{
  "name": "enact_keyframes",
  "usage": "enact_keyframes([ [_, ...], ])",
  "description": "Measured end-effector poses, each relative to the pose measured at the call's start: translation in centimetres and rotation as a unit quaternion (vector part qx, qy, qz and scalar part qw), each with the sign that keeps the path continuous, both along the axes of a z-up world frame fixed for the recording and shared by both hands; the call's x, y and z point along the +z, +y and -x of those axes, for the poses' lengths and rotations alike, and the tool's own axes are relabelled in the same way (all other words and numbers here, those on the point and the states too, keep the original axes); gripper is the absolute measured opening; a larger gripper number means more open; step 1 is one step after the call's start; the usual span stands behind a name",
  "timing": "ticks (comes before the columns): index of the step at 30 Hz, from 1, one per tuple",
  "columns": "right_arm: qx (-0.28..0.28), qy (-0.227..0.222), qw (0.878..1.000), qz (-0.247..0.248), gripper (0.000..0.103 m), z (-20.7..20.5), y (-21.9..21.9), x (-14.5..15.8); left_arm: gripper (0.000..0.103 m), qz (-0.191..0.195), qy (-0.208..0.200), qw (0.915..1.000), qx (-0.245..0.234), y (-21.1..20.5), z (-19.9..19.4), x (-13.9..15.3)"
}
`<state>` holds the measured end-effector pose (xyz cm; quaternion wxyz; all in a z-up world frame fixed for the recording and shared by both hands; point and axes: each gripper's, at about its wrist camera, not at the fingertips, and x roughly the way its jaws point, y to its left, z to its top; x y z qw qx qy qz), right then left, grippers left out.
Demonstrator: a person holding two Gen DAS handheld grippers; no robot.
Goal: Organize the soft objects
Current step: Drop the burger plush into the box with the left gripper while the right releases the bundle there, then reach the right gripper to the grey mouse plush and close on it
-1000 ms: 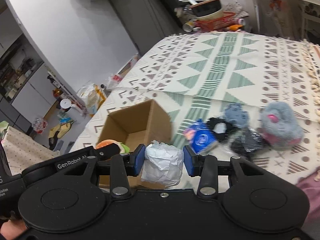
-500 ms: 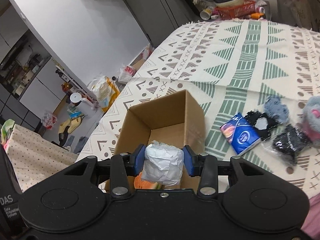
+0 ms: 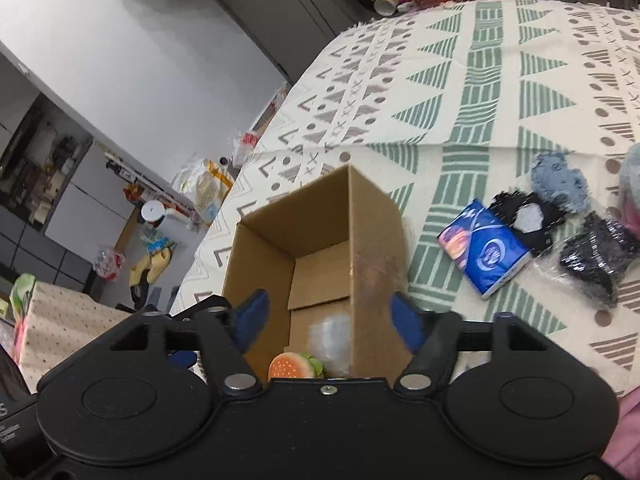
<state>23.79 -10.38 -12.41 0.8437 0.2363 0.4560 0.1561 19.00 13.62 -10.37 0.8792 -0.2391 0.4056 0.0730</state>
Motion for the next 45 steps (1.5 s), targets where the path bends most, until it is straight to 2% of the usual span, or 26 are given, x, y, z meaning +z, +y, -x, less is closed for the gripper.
enact_keyframes([
  [1, -0.003, -0.002, 1.0, 0.002, 0.081, 0.1, -0.5, 0.2, 0.092, 0.003, 0.001, 1.0, -0.002, -0.1, -0.1, 0.0],
  [3, -0.006, -0.005, 1.0, 0.012, 0.083, 0.3, -1.4, 0.5, 0.094, 0.003, 0.012, 0.9999, -0.007, -0.6, -0.3, -0.1],
  [5, -0.009, -0.008, 1.0, 0.022, 0.085, 0.5, -2.4, 0.8, 0.094, -0.007, 0.023, 0.9995, -0.02, -1.3, -0.5, -0.2],
  [7, -0.014, -0.014, 0.999, 0.039, 0.093, 0.7, -3.4, 1.1, 0.094, -0.017, 0.03, 0.9988, -0.033, -2.1, -0.6, -0.3],
  [9, -0.021, -0.025, 0.998, 0.054, 0.096, 1.0, -4.6, 1.5, 0.094, -0.018, 0.036, 0.9985, -0.037, -2.6, -0.5, -0.4],
  [11, -0.025, -0.031, 0.997, 0.063, 0.098, 1.3, -5.9, 1.8, 0.094, -0.016, 0.034, 0.9985, -0.039, -3.1, -0.3, -0.2],
  [15, -0.037, -0.038, 0.996, 0.068, 0.102, 2.0, -8.4, 2.5, 0.101, -0.048, 0.017, 0.9976, -0.047, -4.5, 0.1, 0.8],
  [21, -0.043, -0.049, 0.995, 0.076, 0.103, 2.4, -11.3, 3.3, 0.102, -0.056, 0.002, 0.9969, -0.054, -6.2, 0.5, 1.8],
  [28, -0.044, -0.064, 0.994, 0.081, 0.103, 3.1, -14.5, 4.0, 0.103, -0.071, -0.018, 0.9939, -0.083, -9.3, 0.8, 3.3],
  [36, -0.05, -0.073, 0.993, 0.083, 0.103, 3.2, -18.1, 4.5, 0.103, -0.07, -0.045, 0.9891, -0.122, -13.4, 1.4, 4.8],
  [41, -0.043, -0.076, 0.993, 0.075, 0.103, 3.0, -19.5, 4.0, 0.103, -0.079, -0.056, 0.9854, -0.14, -16.0, 1.6, 5.4],
  [43, -0.046, -0.074, 0.994, 0.068, 0.103, 2.9, -20.1, 3.5, 0.103, -0.091, -0.052, 0.9853, -0.135, -16.9, 1.6, 5.3],
  [45, -0.05, -0.066, 0.995, 0.051, 0.103, 2.8, -20.8, 2.8, 0.102, -0.085, -0.047, 0.9854, -0.14, -17.5, 1.4, 4.9],
])
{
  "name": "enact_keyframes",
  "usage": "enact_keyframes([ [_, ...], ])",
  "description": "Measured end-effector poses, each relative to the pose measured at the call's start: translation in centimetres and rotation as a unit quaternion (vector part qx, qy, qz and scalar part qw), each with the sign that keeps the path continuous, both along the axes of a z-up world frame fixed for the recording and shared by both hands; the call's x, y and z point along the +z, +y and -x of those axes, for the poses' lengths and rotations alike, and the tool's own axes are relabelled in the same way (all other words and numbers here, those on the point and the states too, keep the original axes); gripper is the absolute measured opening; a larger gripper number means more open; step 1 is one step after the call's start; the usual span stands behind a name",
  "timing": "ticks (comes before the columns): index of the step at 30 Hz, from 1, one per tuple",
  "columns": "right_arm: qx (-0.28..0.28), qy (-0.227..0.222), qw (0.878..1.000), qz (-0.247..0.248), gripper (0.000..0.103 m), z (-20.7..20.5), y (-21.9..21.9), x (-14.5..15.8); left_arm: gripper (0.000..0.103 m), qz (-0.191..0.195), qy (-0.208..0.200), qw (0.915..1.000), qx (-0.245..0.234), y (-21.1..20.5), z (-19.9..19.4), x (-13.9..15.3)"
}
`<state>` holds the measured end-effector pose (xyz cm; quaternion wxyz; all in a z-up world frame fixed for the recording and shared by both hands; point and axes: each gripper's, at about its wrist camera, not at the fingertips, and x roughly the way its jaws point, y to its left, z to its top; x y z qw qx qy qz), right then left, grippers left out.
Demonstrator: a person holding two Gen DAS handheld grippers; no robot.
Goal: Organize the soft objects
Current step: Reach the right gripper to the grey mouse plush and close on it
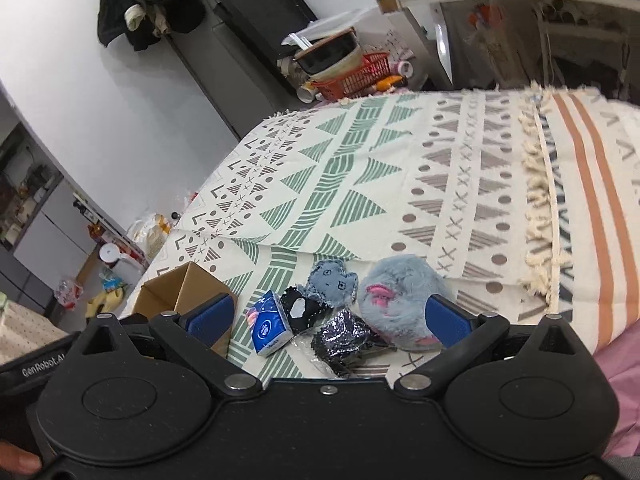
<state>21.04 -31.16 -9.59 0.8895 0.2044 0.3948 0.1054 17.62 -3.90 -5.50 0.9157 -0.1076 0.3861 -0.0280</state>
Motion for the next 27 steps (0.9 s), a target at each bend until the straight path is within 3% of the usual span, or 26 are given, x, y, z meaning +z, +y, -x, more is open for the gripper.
enact_keyframes([
  [3, 0.002, 0.007, 1.0, -0.018, 0.103, -0.3, -0.6, -0.7, 0.102, 0.006, 0.014, 0.9998, -0.016, -1.2, -0.4, -0.8],
  [15, -0.029, 0.036, 0.998, -0.051, 0.103, -1.8, -3.0, -3.1, 0.102, -0.048, 0.002, 0.9984, -0.029, -5.9, -1.8, -1.5],
  [20, -0.042, 0.048, 0.995, -0.072, 0.102, -2.0, -4.2, -4.0, 0.102, -0.037, 0.013, 0.9987, -0.031, -7.5, -2.8, -2.0],
  [27, -0.056, 0.076, 0.989, -0.115, 0.09, -2.7, -5.6, -5.8, 0.102, -0.052, 0.018, 0.9979, -0.033, -9.3, -3.9, -3.2],
])
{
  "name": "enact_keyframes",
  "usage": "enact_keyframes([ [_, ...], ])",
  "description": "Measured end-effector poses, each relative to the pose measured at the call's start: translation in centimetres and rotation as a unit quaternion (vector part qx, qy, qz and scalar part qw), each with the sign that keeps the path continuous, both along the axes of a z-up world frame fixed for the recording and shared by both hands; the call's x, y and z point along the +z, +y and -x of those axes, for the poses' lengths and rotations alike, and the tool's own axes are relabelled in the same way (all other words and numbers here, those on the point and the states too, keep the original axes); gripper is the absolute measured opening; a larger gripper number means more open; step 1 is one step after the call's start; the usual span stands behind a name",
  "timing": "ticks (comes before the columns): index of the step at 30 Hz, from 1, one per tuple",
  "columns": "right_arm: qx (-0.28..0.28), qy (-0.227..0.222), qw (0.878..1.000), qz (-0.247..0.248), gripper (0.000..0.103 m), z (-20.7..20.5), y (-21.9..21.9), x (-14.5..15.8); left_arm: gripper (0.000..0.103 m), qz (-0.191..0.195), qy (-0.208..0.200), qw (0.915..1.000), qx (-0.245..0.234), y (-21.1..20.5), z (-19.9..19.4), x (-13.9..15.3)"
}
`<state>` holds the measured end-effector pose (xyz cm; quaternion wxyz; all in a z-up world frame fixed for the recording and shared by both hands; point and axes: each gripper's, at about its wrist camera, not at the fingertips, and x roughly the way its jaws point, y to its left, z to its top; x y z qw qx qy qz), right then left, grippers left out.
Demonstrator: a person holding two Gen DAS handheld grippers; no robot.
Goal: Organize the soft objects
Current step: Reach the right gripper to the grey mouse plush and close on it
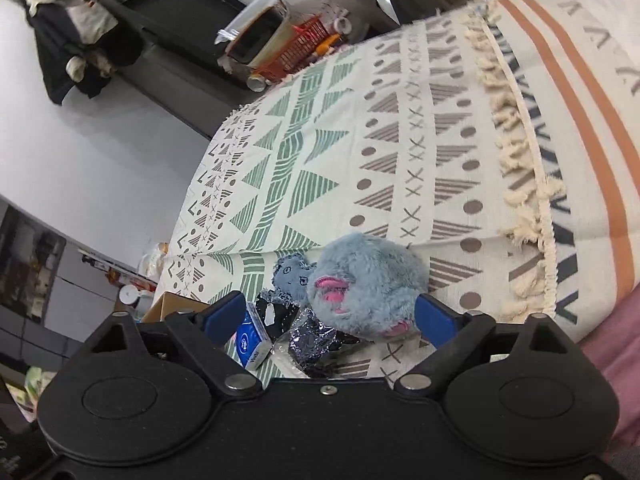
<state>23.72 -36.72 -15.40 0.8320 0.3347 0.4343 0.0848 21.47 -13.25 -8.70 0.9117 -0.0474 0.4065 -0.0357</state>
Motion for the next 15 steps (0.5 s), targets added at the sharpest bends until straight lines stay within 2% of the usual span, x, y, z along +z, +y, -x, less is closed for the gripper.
enact_keyframes([
  [2, 0.002, 0.011, 1.0, -0.009, 0.086, -0.6, -0.2, -0.7, 0.102, 0.002, 0.011, 0.9999, 0.003, -0.2, -0.5, -0.7],
  [5, -0.007, 0.027, 0.999, -0.02, 0.079, -1.2, -0.4, -1.6, 0.1, 0.031, 0.035, 0.9989, -0.007, -0.4, -1.5, -1.7],
  [8, -0.017, 0.041, 0.998, -0.035, 0.068, -1.5, -0.8, -2.6, 0.097, 0.055, 0.05, 0.9972, -0.009, -0.9, -2.3, -2.6],
  [10, -0.021, 0.052, 0.998, -0.043, 0.056, -1.9, -1.0, -3.3, 0.085, 0.072, 0.06, 0.9956, -0.01, -1.3, -2.9, -3.1],
  [11, -0.023, 0.059, 0.997, -0.046, 0.055, -2.1, -1.1, -3.7, 0.081, 0.08, 0.069, 0.9943, -0.011, -1.4, -3.4, -3.5],
  [13, -0.031, 0.068, 0.996, -0.046, 0.054, -2.4, -1.2, -4.4, 0.062, 0.095, 0.092, 0.9911, -0.012, -1.8, -4.3, -4.3],
  [15, -0.04, 0.072, 0.996, -0.044, 0.053, -2.8, -1.5, -4.8, 0.052, 0.114, 0.114, 0.9868, -0.011, -2.0, -5.2, -5.2],
])
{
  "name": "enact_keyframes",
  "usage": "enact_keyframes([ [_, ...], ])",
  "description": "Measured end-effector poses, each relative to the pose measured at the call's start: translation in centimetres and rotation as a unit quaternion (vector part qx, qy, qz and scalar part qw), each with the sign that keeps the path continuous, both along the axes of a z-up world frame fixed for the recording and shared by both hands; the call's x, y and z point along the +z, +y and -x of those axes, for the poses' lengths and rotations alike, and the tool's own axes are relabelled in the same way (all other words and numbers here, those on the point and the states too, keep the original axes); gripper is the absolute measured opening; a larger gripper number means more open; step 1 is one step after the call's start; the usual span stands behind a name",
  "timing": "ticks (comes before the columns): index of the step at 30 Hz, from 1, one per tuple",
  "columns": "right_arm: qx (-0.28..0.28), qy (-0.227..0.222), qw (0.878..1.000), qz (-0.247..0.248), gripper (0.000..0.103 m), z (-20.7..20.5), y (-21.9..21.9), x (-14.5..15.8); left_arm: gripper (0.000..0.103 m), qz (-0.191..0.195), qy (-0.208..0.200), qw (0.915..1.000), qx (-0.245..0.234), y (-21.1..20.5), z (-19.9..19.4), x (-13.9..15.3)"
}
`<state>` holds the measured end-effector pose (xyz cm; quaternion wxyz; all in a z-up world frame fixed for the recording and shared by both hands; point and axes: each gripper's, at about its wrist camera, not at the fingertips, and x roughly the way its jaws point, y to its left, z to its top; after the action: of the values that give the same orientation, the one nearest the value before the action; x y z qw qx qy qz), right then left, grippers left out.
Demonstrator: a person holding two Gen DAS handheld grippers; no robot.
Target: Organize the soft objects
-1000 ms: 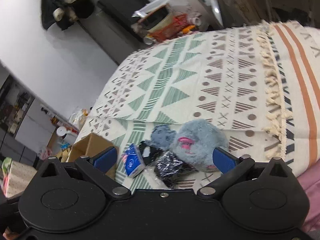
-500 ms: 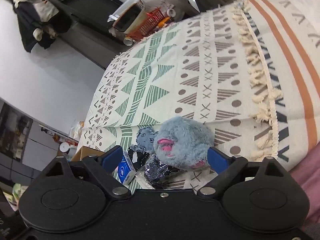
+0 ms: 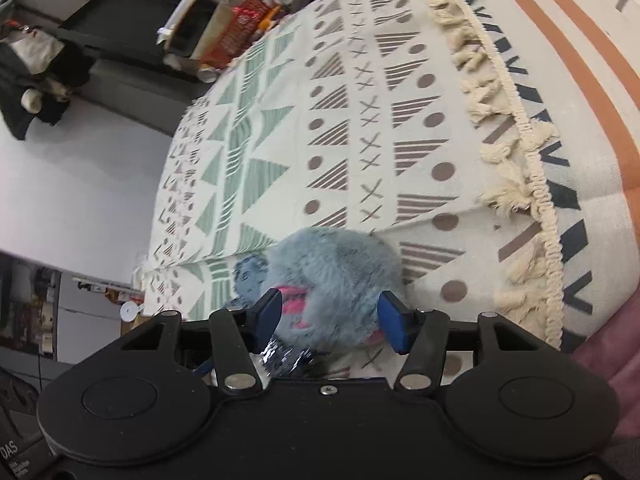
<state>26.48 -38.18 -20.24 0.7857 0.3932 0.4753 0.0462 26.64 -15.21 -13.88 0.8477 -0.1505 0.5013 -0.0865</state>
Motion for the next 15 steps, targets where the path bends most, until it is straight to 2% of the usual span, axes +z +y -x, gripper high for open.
enact_keyframes([
  [1, -0.005, 0.004, 1.0, -0.001, 0.052, -0.2, -0.2, -0.3, 0.048, 0.005, 0.009, 0.9999, 0.002, -0.1, -0.4, -0.4],
  [3, -0.011, 0.015, 1.0, -0.004, 0.047, -0.6, -0.4, -1.1, 0.044, 0.011, 0.021, 0.9997, 0.005, -0.5, -1.0, -0.9],
  [5, -0.009, 0.029, 0.999, -0.017, 0.046, -1.0, -0.5, -2.1, 0.044, 0.019, 0.028, 0.9994, 0.008, -0.8, -1.6, -1.2],
  [12, -0.018, 0.03, 0.999, -0.031, 0.038, -1.5, -0.7, -3.2, 0.037, 0.035, 0.077, 0.9963, 0.018, -1.9, -3.3, -3.2],
  [14, -0.018, 0.028, 0.999, -0.036, 0.038, -1.4, -0.7, -3.2, 0.033, 0.042, 0.091, 0.9947, 0.022, -1.8, -3.6, -3.5],
  [15, -0.018, 0.027, 0.999, -0.037, 0.037, -1.5, -0.7, -3.2, 0.025, 0.045, 0.099, 0.9938, 0.024, -1.8, -3.8, -3.7],
])
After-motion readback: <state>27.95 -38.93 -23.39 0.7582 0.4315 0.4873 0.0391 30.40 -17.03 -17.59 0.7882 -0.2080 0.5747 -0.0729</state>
